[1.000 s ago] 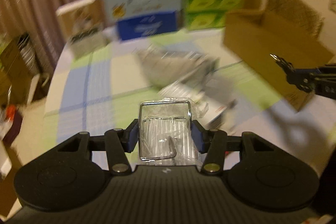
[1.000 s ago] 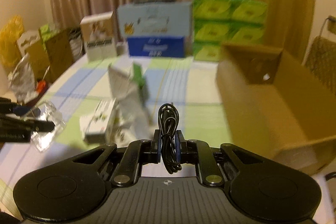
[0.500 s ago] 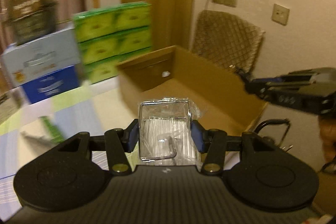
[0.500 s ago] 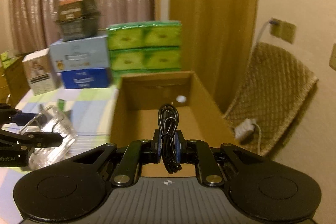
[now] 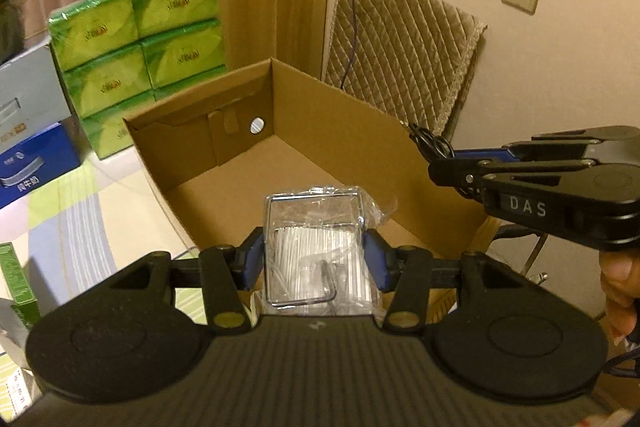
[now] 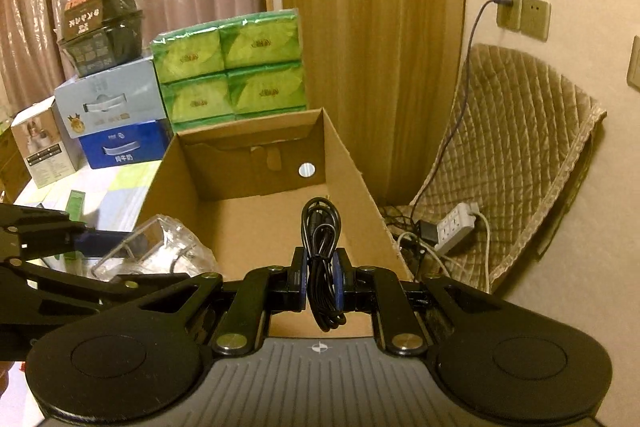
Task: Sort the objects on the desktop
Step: 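Carry bagged rack in left tool and cable in right tool over cardboard box, then open left tool dropping the rack while right tool releases cable into box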
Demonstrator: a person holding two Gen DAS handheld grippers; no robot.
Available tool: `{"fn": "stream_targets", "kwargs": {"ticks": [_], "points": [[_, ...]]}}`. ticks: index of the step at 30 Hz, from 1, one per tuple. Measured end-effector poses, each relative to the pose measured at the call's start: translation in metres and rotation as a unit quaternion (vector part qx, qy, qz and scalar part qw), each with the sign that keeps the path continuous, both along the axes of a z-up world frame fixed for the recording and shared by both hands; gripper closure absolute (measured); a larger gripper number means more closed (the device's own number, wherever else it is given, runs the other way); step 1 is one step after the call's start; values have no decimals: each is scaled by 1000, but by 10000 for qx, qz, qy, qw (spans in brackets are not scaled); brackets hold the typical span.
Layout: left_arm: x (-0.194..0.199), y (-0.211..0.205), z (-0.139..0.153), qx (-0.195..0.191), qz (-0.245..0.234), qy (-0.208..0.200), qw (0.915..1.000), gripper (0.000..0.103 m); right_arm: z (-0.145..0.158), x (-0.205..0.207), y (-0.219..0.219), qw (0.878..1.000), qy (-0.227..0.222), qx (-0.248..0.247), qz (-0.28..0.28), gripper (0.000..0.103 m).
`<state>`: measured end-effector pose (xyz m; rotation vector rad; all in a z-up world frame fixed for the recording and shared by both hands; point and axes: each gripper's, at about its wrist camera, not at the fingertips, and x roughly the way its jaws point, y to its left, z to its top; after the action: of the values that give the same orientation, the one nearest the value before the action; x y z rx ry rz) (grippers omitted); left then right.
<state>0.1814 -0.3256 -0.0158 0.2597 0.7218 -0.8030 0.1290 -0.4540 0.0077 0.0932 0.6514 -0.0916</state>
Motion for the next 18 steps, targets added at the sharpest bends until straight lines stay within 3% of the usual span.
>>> {"fn": "stream_targets", "kwargs": {"ticks": [2,3,18], "points": [[2,-2,-3,-29,-18,41,10000,53,-3,1,-1,10000,25,-6,6,94],[3,-1,-4,-69,1,52,10000,44,-4,1,-1,10000,41,-12,9,94],[-4,47,20,-216,390,-395,9982,41,-15,9,6,9997,158,133,94,93]]}}
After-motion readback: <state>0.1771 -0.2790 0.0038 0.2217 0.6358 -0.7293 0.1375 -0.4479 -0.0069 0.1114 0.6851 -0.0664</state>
